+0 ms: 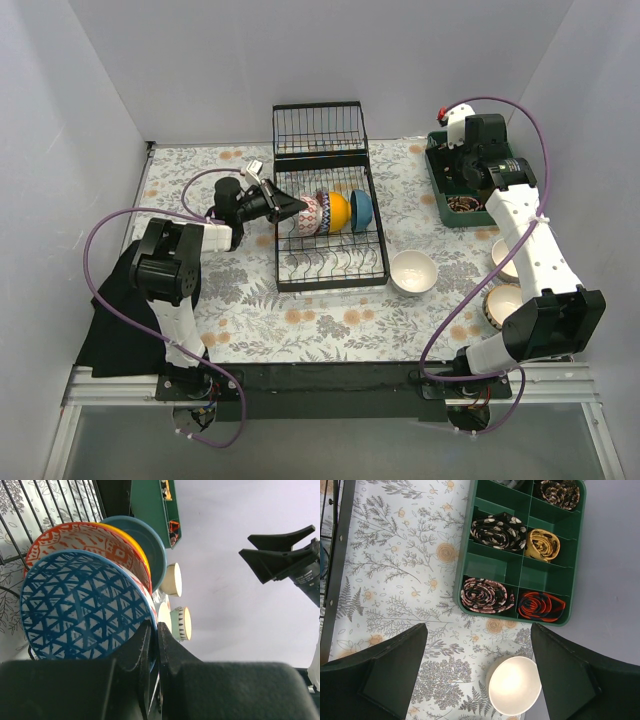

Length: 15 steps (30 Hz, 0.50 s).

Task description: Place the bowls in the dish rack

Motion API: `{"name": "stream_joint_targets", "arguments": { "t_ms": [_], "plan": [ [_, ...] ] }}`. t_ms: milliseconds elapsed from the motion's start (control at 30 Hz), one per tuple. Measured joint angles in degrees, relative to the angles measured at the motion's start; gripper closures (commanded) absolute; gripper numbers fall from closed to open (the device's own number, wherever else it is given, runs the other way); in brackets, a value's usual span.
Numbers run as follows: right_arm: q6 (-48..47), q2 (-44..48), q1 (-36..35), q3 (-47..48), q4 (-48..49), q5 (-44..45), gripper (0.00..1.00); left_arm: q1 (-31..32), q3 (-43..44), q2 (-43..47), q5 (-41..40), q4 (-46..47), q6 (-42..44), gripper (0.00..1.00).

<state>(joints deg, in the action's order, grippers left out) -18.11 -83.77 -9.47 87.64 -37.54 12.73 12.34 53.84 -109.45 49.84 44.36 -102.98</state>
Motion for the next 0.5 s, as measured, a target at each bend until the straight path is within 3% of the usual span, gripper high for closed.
{"name": "stream_joint_targets", "arguments": {
  "t_ms": [500],
  "plan": [
    [0.15, 0.7, 0.0, -2.99, 0.04, -0.48, 0.07, -0.74, -1.01, -0.13, -3.72, 0.7, -0.57, 1.0]
  ]
}}
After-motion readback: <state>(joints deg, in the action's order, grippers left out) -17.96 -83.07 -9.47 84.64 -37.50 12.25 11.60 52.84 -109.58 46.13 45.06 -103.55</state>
